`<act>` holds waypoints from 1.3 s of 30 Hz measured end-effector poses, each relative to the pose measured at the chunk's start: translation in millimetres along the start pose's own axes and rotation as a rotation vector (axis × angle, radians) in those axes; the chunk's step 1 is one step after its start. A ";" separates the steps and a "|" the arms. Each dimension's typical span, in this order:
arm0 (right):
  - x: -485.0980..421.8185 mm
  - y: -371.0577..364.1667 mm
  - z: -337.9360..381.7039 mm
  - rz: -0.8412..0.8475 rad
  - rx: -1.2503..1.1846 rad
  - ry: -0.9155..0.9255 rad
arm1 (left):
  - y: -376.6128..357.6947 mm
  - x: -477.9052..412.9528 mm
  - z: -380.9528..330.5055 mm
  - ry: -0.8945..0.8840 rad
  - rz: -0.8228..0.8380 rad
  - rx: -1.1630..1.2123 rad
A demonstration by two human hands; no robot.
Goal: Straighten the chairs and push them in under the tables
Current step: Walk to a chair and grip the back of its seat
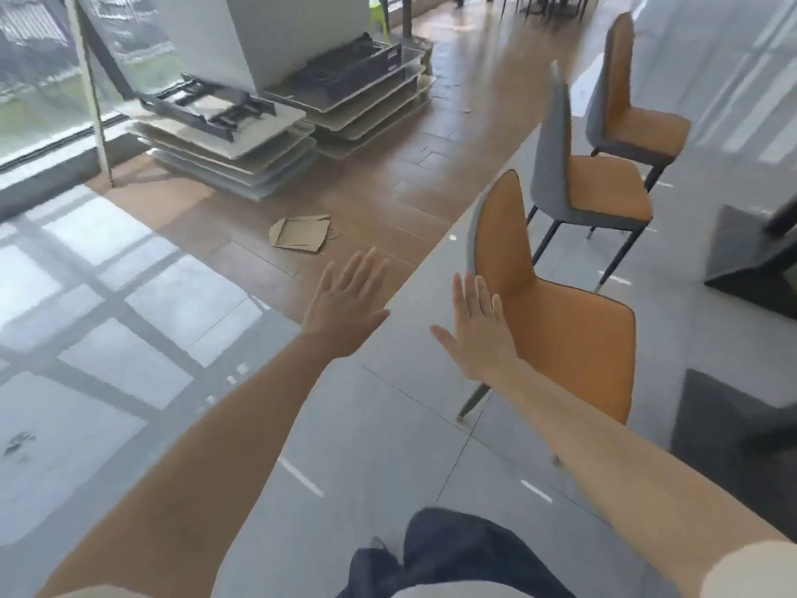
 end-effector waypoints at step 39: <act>-287.8 34.8 -186.6 -0.383 -0.427 -1.926 | -4.9 -526.1 -225.8 -2.017 0.163 -0.262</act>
Point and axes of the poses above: each hand's wrist, its own x-axis away from the middle knuckle, its own y-axis out of the back of the hand, z = x × y, the point moved 6 cm from there along -x, towards the middle knuckle, and after that the axes turned 3 degrees about y, right-handed, at the moved point
